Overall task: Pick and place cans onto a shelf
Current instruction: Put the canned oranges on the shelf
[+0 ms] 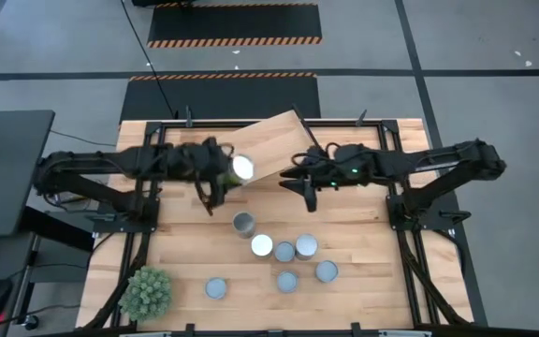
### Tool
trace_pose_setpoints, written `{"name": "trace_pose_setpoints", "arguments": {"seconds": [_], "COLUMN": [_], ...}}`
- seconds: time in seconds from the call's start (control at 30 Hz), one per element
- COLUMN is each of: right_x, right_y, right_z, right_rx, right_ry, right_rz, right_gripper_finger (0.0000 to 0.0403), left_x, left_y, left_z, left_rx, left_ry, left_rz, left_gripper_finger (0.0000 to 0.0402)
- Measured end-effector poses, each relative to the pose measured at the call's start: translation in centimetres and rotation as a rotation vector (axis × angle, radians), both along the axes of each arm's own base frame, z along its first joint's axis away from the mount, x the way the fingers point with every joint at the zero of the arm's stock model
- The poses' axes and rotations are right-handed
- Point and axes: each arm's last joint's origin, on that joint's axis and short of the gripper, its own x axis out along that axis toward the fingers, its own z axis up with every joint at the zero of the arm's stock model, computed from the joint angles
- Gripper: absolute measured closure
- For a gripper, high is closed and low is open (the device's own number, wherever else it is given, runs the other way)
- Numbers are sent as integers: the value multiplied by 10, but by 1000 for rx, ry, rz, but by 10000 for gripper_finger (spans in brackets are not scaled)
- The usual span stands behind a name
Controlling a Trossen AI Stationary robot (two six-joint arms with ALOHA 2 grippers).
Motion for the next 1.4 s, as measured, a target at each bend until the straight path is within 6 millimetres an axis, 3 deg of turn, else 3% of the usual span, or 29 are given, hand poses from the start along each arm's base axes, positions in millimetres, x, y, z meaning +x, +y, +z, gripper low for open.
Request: {"name": "trace_pose_setpoints", "arguments": {"seconds": [0.2,0.37,0.63,0.77,0.9,1.13,1.4], "right_x": [13,21,22,20,20,20,20], "right_y": [-27,-44,-72,-78,-82,-81,-81], "right_z": [-6,-9,-15,-14,-14,-15,-15], "right_rx": [-6,-31,-24,-24,-16,7,9], "right_ry": [38,52,77,70,69,69,70], "right_rz": [-55,-90,-180,-199,-187,-149,-143], "right_gripper_finger": [252,252,252,252,252,252,252], "left_x": [3,5,-3,5,21,27,28], "left_y": [32,53,73,80,81,84,84], "left_z": [-19,-35,-83,-100,-103,-117,-122], "left_rx": [-35,-58,-64,-68,-83,-111,-89], "left_ry": [-110,-304,-508,-476,-457,-400,-352], "left_rz": [46,69,193,219,200,230,235], "left_gripper_finger": [106,106,106,106,106,105,63]}}
